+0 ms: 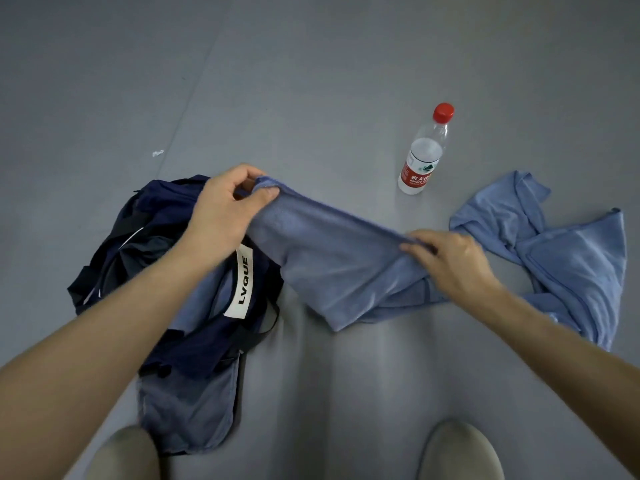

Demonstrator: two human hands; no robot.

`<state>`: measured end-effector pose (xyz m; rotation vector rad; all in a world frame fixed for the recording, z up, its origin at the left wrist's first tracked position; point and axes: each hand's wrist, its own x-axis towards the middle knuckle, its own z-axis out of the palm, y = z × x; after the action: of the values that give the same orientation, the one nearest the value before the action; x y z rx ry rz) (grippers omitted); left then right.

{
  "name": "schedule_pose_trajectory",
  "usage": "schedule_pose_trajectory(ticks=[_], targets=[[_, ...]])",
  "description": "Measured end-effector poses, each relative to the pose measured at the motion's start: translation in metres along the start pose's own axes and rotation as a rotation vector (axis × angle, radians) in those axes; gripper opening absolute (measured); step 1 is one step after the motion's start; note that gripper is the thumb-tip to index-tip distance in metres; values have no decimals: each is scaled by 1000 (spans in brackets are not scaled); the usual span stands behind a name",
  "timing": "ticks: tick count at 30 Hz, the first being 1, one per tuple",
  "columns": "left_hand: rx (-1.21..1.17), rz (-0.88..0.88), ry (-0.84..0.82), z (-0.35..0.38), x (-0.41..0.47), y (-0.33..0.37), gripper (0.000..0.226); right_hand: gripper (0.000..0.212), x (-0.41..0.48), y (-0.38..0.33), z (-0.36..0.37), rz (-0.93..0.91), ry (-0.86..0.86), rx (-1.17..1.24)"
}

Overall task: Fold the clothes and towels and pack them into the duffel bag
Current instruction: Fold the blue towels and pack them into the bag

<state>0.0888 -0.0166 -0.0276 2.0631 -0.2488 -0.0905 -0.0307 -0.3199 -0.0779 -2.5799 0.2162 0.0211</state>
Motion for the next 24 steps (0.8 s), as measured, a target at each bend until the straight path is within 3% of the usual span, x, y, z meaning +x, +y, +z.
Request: schedule_pose_trajectory(ticks=[4,7,9,12,14,17,20,24], targets=[[33,-14,19,-10,36,3,14,17,57,-7,-54,6,102,-71],[-54,-9,94,-19,65,39,15,16,98,-34,-98,-30,299,266],[-185,92,148,-30,80,81,14,15,113,-61,-131,-120,495,472],[-289,325,219,-48,84,139,4,26,131,-55,-183,-162,598,411],[-314,407,232,-56,74,155,17,42,124,-42,-204,-156,623,231],[-180,484,257,-56,41,152,6,34,71,-53,-204,-175,713,220],[25,454,246,-45,-6,114,19,21,4,-56,-170,-330,588,288],[122,272,-34,-14,-75,30,6,22,-51,-8,-89,-298,302,201]])
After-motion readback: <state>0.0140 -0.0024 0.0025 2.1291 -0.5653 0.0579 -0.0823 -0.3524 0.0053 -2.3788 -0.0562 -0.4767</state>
